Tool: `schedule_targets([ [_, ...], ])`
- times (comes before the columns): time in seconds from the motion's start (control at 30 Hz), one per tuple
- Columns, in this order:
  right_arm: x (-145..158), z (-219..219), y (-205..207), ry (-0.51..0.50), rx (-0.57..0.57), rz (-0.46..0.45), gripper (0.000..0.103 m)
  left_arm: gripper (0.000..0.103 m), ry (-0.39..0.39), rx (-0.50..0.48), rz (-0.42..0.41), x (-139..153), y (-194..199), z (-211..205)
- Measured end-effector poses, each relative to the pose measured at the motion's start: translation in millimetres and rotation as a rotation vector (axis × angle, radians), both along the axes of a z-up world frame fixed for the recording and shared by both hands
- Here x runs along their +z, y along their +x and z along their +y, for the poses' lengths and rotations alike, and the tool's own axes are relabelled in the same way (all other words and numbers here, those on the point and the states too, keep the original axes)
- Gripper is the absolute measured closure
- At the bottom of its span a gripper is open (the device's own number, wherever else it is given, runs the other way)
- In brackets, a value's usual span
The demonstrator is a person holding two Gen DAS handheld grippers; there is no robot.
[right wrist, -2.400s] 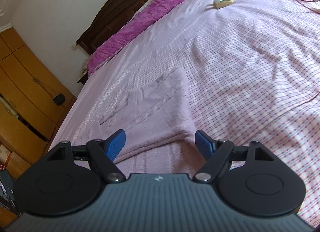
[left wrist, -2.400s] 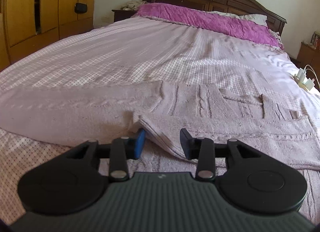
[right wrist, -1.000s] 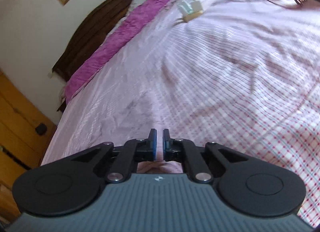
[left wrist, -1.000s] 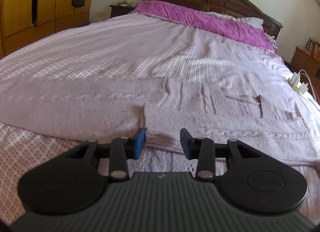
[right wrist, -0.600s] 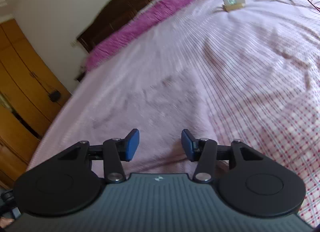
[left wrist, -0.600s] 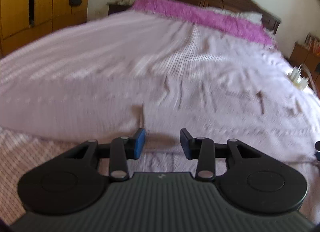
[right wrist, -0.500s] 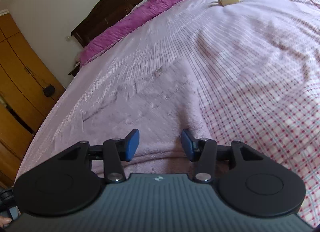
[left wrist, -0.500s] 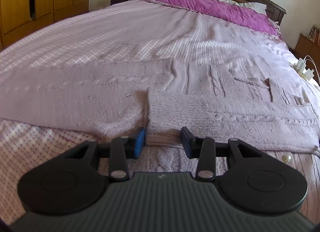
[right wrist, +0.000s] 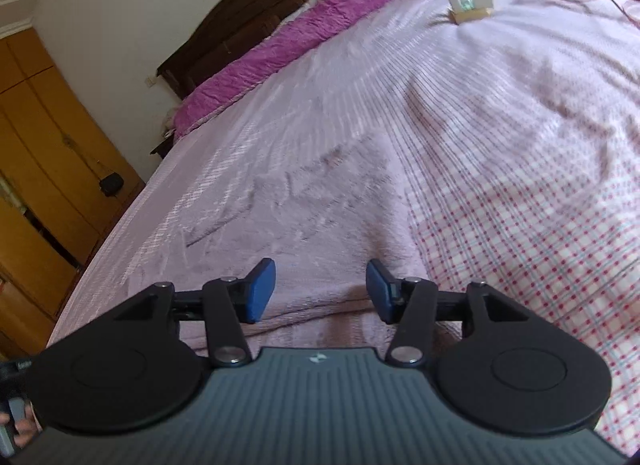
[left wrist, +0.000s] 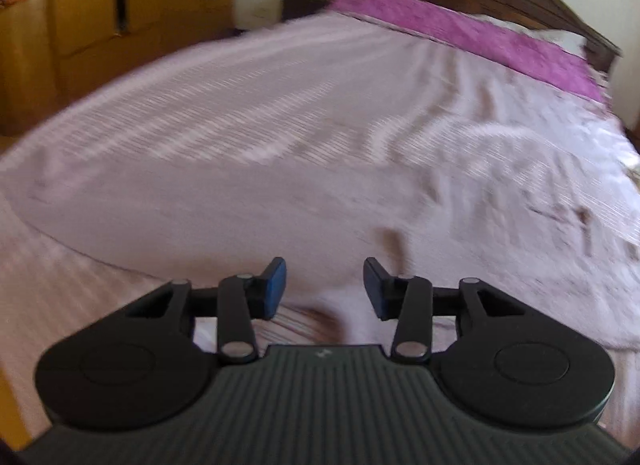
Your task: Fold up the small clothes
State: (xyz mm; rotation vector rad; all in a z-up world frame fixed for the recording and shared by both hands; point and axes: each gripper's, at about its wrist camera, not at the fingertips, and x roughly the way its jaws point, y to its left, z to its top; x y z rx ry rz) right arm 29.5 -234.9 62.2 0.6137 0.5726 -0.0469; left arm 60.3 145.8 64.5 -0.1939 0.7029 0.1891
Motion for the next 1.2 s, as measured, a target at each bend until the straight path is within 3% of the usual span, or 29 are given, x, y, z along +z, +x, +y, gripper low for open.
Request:
schedule_targets([
  [0.1,14,5,-7,-0.024,0.008,-0.011,0.038,0.057,0.0,0.082,-0.006,7,-1,31],
  [0.3,28,20,-19,-0.054,0.025,-0.013,0.026,0.056,-0.1,0.261,0.023,4,-8,96],
  [0.47,25,33,-24,-0.064,0.04,0.018,0.024,0.045,-0.177,0.352,0.04,-12,-10,128],
  [0.67,22,46,-31,-0.118,0.041,0.035,0.021,0.044,-0.243,0.399,0.016,-28,0,148],
  [1.0,17,51,-28,-0.118,0.027,0.063,0.021,0.045,-0.225,0.447,-0.039,-35,25,163],
  [1.03,16,52,-28,-0.116,0.026,0.064,0.021,0.047,-0.209,0.441,-0.041,-35,27,160],
  [1.1,15,52,-26,-0.111,0.028,0.07,0.021,0.075,-0.16,0.429,-0.043,-35,30,156],
  [1.17,14,52,-25,-0.11,0.034,0.071,0.021,0.093,-0.132,0.409,-0.049,-33,30,154],
  [1.2,14,53,-25,-0.112,0.036,0.071,0.021,0.095,-0.129,0.396,-0.064,-31,28,154],
])
